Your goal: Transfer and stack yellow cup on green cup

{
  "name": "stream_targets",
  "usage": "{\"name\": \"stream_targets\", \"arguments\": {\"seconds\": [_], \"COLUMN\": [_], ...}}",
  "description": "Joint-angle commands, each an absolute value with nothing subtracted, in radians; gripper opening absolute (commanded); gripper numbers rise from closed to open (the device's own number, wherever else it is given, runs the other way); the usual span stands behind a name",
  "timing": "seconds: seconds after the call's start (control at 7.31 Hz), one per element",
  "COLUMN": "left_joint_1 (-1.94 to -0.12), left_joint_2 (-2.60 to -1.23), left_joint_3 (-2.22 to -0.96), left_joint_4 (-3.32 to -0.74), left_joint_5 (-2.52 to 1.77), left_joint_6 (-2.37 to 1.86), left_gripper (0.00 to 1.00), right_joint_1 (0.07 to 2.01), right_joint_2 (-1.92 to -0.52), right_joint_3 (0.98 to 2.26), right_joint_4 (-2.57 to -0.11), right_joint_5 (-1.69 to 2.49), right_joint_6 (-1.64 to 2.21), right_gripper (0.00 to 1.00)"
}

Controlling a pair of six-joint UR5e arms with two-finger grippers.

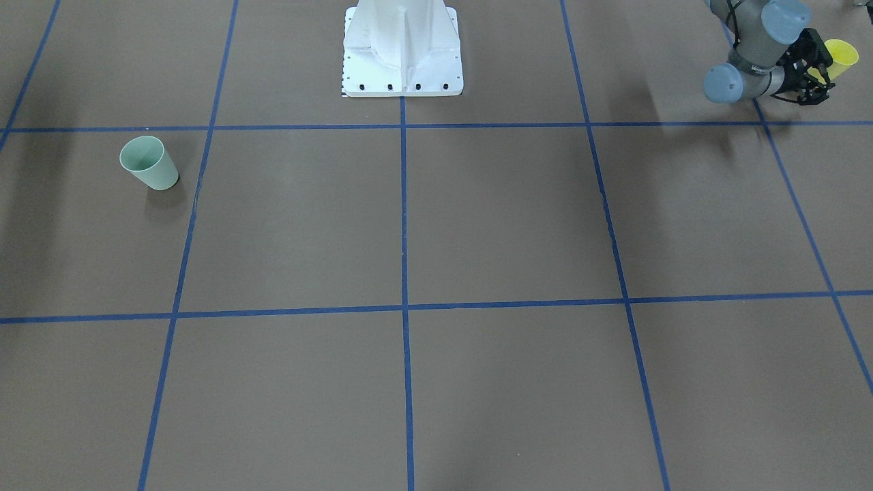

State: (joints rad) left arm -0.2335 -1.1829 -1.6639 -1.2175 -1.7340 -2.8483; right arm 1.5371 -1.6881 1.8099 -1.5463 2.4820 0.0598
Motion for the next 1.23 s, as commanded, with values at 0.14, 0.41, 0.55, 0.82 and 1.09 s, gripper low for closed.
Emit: {"name": "stream_targets", "arguments": {"seconds": [0.14,0.41,0.55,0.82,1.09], "left_joint_1": [-0.192,-0.173,-0.172,-0.167,-0.152], "left_joint_2": [-1.190,-1.189,-1.187,-1.175,-1.175], "left_joint_3": [-1.620,-1.617,-1.606,-1.579,-1.539], "left_joint_4": [-1.239,-1.238,-1.236,-1.235,-1.239], "left_joint_5": [-1.772,-1.786,-1.793,-1.790,-1.787], "left_joint_6": [-2.904,-2.924,-2.928,-2.927,-2.928], "left_gripper": [1.00,1.00,1.00,1.00,1.00], "right_joint_1": [1.537,1.537,1.537,1.537,1.537], "right_joint_2": [-1.687,-1.686,-1.686,-1.686,-1.686], "right_joint_3": [1.801,1.790,1.790,1.790,1.790], "right_joint_4": [-1.549,-1.548,-1.548,-1.549,-1.548], "right_joint_5": [2.480,2.480,2.480,2.482,2.482], "right_joint_6": [0.060,0.060,0.060,0.060,0.060], "right_gripper": [1.00,1.00,1.00,1.00,1.00]}}
